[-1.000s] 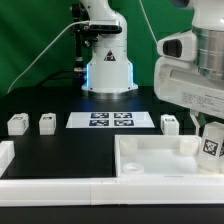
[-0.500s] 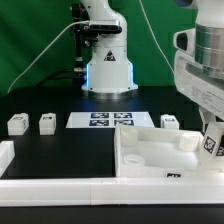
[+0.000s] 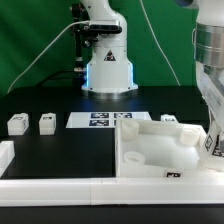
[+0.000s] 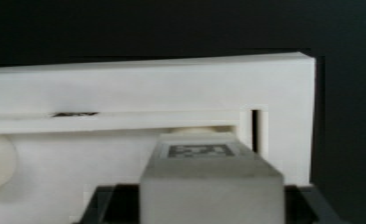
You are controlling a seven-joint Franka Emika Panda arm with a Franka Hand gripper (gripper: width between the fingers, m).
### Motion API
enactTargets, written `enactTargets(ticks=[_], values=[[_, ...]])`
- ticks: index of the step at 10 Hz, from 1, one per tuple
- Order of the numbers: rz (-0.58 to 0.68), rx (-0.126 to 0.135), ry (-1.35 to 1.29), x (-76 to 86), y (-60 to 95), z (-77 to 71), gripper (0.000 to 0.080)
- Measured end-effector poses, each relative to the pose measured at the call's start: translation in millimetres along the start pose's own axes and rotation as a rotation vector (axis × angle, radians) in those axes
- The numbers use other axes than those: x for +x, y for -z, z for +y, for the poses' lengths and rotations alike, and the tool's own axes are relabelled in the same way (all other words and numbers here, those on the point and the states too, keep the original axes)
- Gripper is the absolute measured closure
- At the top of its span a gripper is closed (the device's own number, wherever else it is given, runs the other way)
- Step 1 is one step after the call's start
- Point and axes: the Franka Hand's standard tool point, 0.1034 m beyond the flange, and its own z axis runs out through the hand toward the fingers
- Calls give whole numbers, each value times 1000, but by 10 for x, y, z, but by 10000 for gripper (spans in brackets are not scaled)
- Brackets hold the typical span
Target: Assemble one leg
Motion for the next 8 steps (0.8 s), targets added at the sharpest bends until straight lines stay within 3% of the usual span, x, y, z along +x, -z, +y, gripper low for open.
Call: enactTargets(ticks=[1,2,3,4,8], values=[[0,-2,4,-8,-8,6,505],[1,-2,6,-21,-9,10,274],[1,-2,8,-27,-14,12,274],[1,-3,11,-34,-18,15,171],[2,-5,157,-25,-50,42,151]])
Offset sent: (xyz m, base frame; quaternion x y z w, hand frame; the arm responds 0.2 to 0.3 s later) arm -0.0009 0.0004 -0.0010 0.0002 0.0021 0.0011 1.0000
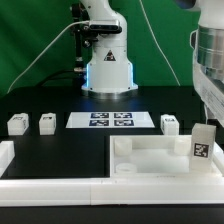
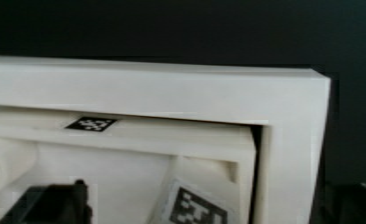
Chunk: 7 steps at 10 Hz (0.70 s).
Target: Assemble one leg
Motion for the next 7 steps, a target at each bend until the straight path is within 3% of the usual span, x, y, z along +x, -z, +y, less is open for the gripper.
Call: enactTargets(ticks=[7], values=[[-3,-8,803,72,-35,31,150]])
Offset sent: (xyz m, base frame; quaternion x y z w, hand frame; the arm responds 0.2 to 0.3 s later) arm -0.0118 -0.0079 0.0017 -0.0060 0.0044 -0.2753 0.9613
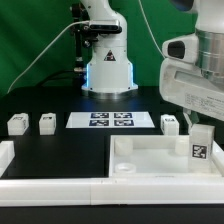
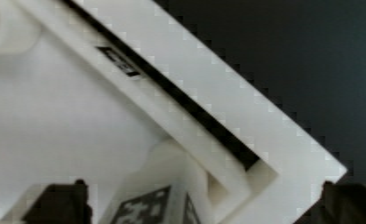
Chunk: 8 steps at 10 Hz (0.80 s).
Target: Assemble one leg
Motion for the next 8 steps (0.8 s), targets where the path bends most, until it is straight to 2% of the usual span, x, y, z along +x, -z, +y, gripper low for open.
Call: enactTargets(ticks=[2,5,8], values=[[-5,-4,142,17,-23,51,150],[-7,-6,145,13,-47,102,150],[2,-6,134,7,-42,221,150]])
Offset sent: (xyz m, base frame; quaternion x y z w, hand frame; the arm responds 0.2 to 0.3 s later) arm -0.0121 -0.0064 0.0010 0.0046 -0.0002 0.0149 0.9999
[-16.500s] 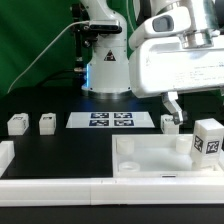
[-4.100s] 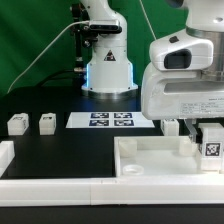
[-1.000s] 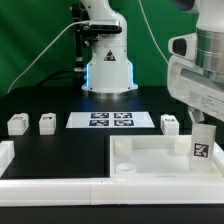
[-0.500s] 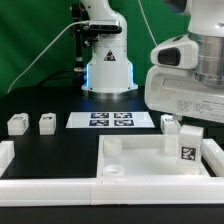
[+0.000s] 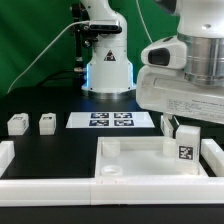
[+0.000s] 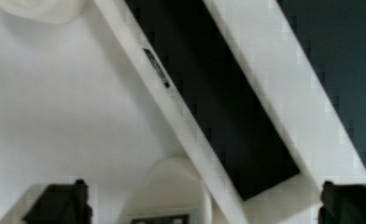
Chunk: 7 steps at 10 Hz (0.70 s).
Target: Assemble one leg
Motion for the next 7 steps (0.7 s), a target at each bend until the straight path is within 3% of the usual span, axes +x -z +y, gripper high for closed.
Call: enactTargets(ticks=[3,7], values=[[9,2,25,6,10,82,150],[8,0,26,-1,-5,79,150]])
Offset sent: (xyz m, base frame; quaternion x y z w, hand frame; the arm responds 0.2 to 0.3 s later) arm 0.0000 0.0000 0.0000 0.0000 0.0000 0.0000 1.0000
